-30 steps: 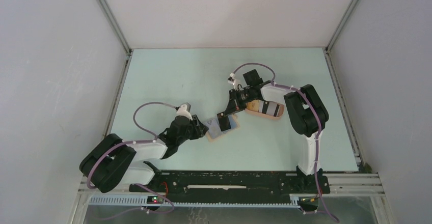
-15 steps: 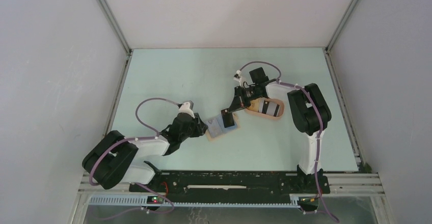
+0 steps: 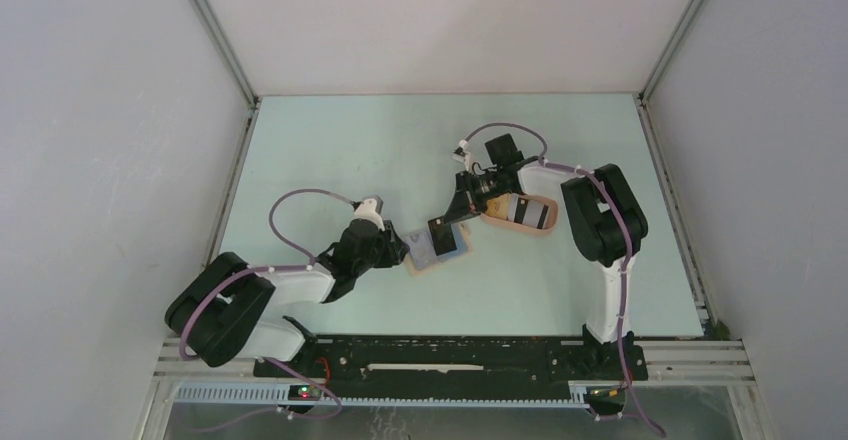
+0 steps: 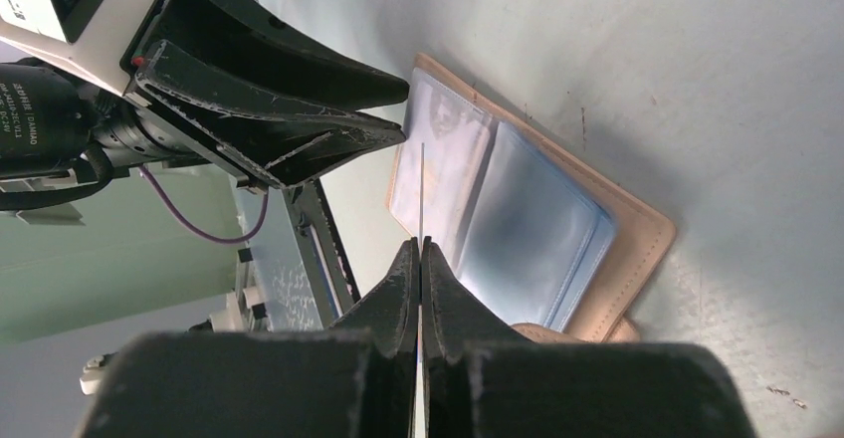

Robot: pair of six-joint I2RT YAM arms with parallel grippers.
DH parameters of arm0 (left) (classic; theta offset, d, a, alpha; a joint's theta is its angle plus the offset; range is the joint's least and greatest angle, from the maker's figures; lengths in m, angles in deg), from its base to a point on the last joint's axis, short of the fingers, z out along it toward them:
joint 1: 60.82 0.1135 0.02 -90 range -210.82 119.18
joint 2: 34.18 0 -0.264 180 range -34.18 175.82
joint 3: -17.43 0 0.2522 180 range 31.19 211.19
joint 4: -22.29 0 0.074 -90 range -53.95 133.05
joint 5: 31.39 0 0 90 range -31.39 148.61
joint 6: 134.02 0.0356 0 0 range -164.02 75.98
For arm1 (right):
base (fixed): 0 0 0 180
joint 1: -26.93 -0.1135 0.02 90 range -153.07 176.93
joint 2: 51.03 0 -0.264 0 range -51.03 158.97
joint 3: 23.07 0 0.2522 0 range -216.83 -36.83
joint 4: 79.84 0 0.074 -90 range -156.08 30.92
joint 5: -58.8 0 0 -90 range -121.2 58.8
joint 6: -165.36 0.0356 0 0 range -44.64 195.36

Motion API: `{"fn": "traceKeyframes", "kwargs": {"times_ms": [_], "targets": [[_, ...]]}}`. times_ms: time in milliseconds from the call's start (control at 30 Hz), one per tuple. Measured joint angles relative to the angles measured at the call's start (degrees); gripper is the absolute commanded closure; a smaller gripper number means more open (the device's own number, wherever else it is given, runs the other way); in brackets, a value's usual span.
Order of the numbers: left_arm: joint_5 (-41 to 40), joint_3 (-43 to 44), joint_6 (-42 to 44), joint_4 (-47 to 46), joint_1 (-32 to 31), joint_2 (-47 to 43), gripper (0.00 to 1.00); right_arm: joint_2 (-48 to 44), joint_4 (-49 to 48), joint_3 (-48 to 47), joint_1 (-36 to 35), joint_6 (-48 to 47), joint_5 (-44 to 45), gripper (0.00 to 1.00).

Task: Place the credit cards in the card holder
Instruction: Insert the credit card into the card holder.

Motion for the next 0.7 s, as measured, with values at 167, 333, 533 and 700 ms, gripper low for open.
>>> {"fn": "traceKeyframes", "kwargs": {"times_ms": [167,333,533,700], "targets": [[0.5,0.0,0.3,-0.5,0.1,0.3,0.64,1.0,-0.1,0.0,0.0,0.1,-0.1,1.00],[0.8,0.0,0.3,-0.9,0.1,0.6,0.65,2.4,0.0,0.0,-0.1,0.2,0.5,1.00],[0.9,0.0,0.3,-0.9,0.1,0.6,0.66,2.8,0.3,0.0,-0.3,0.2,1.6,1.00],[1.1,0.0,0.3,-1.0,0.2,0.8,0.67,2.8,0.3,0.0,-0.6,0.2,2.1,1.00]]}}
